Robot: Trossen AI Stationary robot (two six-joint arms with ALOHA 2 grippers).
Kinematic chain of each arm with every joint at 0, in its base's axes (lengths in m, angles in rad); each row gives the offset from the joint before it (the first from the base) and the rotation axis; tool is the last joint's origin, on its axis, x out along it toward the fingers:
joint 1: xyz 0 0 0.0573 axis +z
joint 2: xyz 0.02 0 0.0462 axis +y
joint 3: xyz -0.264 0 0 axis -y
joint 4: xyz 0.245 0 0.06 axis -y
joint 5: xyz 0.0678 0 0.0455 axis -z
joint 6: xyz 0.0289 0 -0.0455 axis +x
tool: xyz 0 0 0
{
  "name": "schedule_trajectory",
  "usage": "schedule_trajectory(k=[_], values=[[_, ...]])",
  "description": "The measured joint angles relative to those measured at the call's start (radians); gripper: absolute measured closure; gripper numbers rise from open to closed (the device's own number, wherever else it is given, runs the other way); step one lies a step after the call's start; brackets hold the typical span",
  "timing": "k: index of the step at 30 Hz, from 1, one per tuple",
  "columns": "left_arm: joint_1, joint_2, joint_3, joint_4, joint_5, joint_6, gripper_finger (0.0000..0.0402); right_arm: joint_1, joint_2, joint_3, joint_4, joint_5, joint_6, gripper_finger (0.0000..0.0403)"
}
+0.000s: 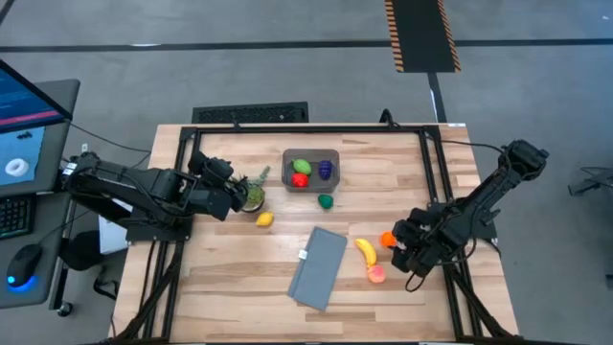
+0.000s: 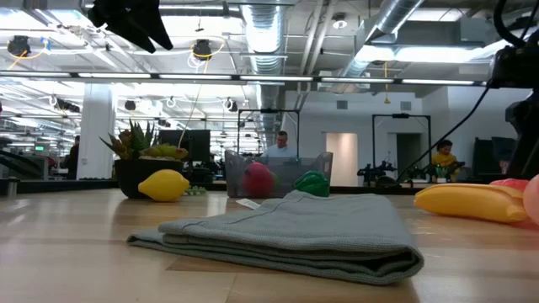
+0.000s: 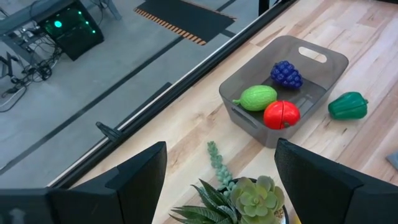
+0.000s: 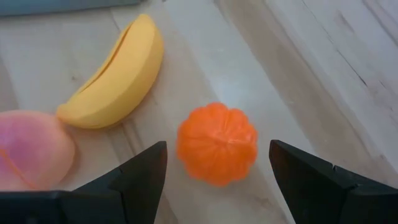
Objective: Pick and placing Produce into tupperware
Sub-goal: Put the pumpkin into the black bin
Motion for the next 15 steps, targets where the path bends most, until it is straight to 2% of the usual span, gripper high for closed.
schedule_trajectory(k=[9,15], values=[[0.000,0.000,0.000,0.000,0.005,0.000,0.0113,-0.044,0.000,-0.002,0.019,-0.004,-0.048,0.0098],[0.000,0.000,0.000,0.000,0.015,0.000,0.0113,-0.065,0.000,-0.063,0.168,-0.078,-0.056,0.0098]])
